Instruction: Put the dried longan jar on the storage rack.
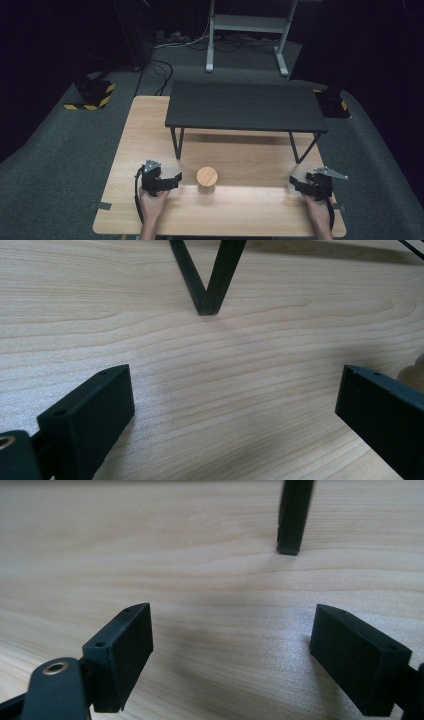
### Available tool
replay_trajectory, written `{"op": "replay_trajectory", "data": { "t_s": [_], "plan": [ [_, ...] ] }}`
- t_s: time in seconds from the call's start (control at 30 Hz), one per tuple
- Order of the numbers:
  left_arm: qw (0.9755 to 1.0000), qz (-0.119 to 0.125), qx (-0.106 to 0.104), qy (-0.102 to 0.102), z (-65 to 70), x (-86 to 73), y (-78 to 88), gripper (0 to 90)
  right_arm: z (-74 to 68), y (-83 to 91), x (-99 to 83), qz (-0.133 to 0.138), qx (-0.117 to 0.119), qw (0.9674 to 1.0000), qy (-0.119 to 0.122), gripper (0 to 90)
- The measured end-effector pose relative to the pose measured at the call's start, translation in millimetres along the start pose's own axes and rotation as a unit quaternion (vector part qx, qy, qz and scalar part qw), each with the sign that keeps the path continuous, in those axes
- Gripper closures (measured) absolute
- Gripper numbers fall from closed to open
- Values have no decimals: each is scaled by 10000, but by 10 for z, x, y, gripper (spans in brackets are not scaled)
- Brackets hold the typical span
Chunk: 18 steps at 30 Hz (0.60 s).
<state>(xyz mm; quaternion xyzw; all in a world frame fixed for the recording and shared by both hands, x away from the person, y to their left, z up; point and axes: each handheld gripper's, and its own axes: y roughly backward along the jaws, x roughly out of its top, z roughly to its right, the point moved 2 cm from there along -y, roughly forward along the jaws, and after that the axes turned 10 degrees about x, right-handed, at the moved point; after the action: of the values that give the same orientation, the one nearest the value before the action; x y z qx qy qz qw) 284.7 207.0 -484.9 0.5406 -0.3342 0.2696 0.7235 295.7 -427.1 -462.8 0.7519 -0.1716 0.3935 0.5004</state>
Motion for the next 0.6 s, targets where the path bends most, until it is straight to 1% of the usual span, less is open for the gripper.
{"op": "replay_trajectory", "data": {
  "t_s": [0.07,0.1,0.13,0.27,0.33,0.4,0.5,0.6],
  "plan": [
    [10000,10,-14,7,-6,-5,4,22,-89,-33,26,-120,-168,9996,178,157],
    [10000,24,-27,22,-9,-11,6,22,-104,-40,31,-145,-193,9995,214,155],
    [10000,36,-38,25,-11,-17,9,20,-104,-41,32,-149,-193,9995,224,154],
    [9999,115,-72,57,0,-62,36,6,-74,-28,25,-105,-131,9998,130,156],
    [9997,188,-110,62,10,-99,58,4,-92,-36,28,-123,-170,9996,179,156],
    [9996,213,-167,69,9,-119,71,5,-132,-53,38,-174,-254,9992,265,156],
    [9993,275,-249,39,17,-160,95,5,-162,-66,45,-214,-316,9987,338,156],
    [9989,319,-344,17,14,-188,115,5,-170,-70,48,-222,-336,9986,348,156]
  ]
}}
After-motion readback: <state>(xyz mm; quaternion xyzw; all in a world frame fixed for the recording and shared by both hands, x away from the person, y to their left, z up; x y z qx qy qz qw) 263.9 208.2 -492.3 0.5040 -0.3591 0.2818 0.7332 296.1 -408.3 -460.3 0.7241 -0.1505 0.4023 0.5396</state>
